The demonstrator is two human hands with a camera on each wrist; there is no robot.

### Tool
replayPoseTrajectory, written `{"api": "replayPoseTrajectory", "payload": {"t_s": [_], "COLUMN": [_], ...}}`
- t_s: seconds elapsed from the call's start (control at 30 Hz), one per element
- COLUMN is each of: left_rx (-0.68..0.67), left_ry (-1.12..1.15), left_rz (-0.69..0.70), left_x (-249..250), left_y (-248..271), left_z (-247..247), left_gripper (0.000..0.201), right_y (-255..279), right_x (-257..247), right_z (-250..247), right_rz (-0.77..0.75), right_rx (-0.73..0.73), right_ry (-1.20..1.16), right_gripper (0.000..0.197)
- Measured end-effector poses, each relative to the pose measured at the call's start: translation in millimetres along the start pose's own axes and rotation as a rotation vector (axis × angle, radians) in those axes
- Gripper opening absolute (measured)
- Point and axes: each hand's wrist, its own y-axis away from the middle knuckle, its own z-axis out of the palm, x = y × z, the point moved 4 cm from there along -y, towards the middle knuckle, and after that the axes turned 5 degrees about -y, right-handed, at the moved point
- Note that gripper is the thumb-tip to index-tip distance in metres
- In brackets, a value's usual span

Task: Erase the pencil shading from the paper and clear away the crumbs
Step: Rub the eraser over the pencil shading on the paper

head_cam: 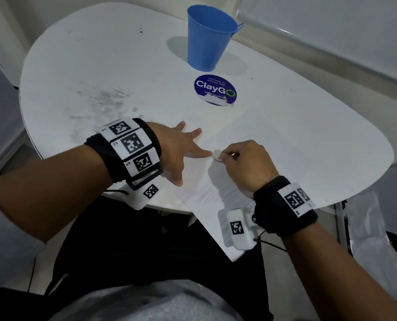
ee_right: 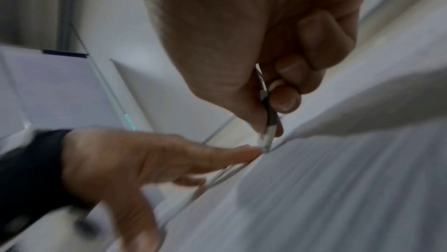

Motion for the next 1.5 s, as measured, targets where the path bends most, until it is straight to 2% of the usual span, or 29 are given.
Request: {"api": "replayPoseTrajectory", "payload": {"t_s": [0.13,0.3,0.43,0.57,0.7,0.9,1.03,1.2,1.37,1.5], "left_rx": [0.009,-0.014,-0.016,-0.016,-0.012,0.03,0.033,0.021,0.053,0.044], "left_ry": [-0.027,-0.014,-0.029,0.006,-0.002,-0.002,0.041,0.04,0.014,0.028], "left_rz": [0.006,0.005,0.002,0.003,0.012,0.05,0.057,0.044,0.03,0.033], "left_x": [-1,-3,-2,-3,-5,-4,-3,-3,0,0], "left_y": [-1,-1,-2,-1,1,4,3,2,5,6], "left_z": [1,1,1,2,2,3,6,3,4,2], "left_gripper": [0.108,0.107,0.107,0.106,0.098,0.072,0.088,0.091,0.089,0.091], "right_y": [17,-2,12,6,28,33,31,41,29,48], "right_x": [-24,-6,-18,-6,2,17,12,-6,2,-15], "right_z": [16,-5,10,-8,-8,5,6,20,2,22], "right_rz": [-0.148,-0.033,-0.118,-0.049,-0.029,-0.037,-0.055,-0.123,-0.046,-0.145], "right_rx": [-0.118,-0.033,-0.182,-0.09,-0.135,-0.06,-0.024,-0.216,-0.041,-0.18], "right_ry": [0.162,0.099,0.063,-0.003,-0.138,-0.045,-0.033,-0.075,-0.021,-0.054], "right_gripper": [0.016,0.015,0.014,0.014,0.016,0.02,0.018,0.017,0.017,0.017]}}
